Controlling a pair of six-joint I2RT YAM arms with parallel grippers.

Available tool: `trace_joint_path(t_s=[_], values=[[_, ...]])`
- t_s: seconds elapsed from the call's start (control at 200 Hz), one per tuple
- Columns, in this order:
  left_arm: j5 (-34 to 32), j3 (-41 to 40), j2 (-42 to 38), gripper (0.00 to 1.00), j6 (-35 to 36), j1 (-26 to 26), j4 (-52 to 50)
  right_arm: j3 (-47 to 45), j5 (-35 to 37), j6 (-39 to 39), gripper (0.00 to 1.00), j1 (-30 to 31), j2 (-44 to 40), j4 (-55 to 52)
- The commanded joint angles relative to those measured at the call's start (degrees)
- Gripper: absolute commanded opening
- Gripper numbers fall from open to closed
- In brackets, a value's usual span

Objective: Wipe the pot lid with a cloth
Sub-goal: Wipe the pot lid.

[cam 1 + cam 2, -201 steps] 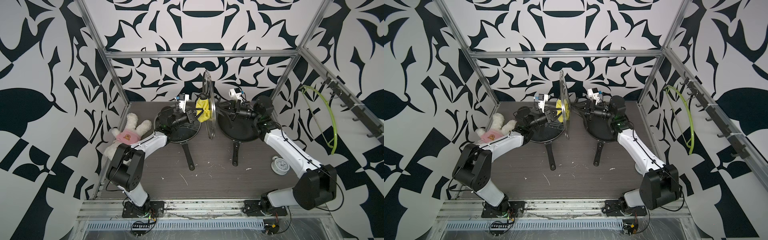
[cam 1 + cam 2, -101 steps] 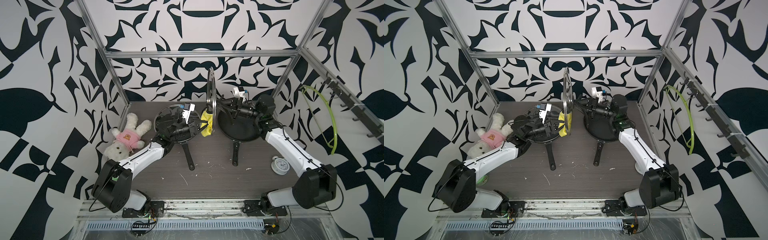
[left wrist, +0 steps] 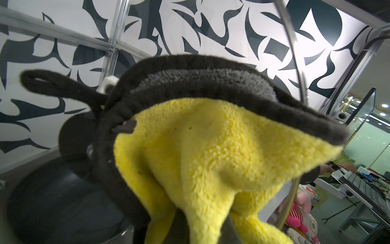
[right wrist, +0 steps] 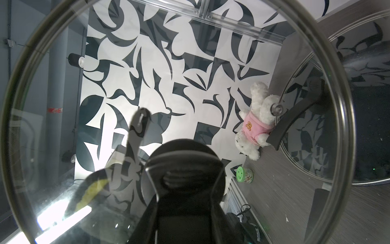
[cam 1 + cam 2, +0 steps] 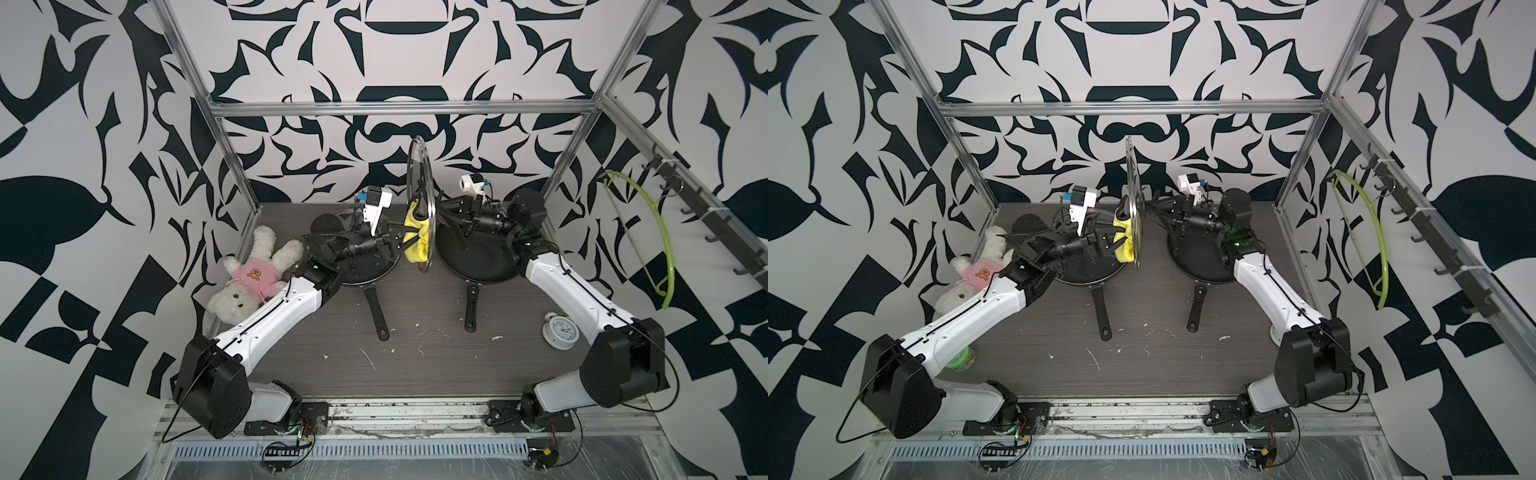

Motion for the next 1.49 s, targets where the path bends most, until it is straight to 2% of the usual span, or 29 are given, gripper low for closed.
trace_joint_path(t_s=[0.0, 0.21, 0.385, 0.605, 0.7, 0.845, 1.05, 1.16, 1.49], values=[[-1.8, 5.7, 0.6, 0.0, 5.1, -0.4, -3.0, 3.3, -0.5, -0.6, 0.0, 0.6, -2.6, 12.9], [-8.0, 12.6, 2.6, 0.0, 11.1, 0.5, -10.5, 2.3, -1.6, 0.0, 0.0, 0.9, -2.5, 14.4], [-14.2, 17.3, 5.4, 0.0, 11.9, 2.4, -14.1, 2.2, -2.3, 0.1, 0.0, 1.2, -3.0, 15.1], [-15.1, 22.5, 10.6, 0.0, 10.3, 5.2, -14.7, 2.1, -2.5, -0.9, 0.0, 2.0, -3.9, 15.2], [-15.7, 22.4, 12.4, 0.0, 9.6, 6.3, -14.1, 2.7, -2.4, -0.8, 0.0, 2.1, -4.1, 15.5], [-15.6, 19.5, 13.4, 0.0, 8.8, 7.3, -14.0, 3.9, -2.2, -1.0, 0.0, 2.1, -4.7, 15.4], [-15.8, 10.2, 10.2, 0.0, 8.1, 7.2, -12.0, 4.0, -1.3, -1.2, 0.0, 2.1, -4.7, 14.7], [-14.4, 6.4, 8.8, 0.0, 4.8, 7.1, -11.0, 4.1, -0.6, -1.2, 0.0, 2.1, -4.4, 14.7], [-14.3, -4.8, 1.2, 0.0, 2.8, 1.4, -10.7, 4.8, 1.2, -0.4, 0.0, 2.1, -3.7, 14.3]])
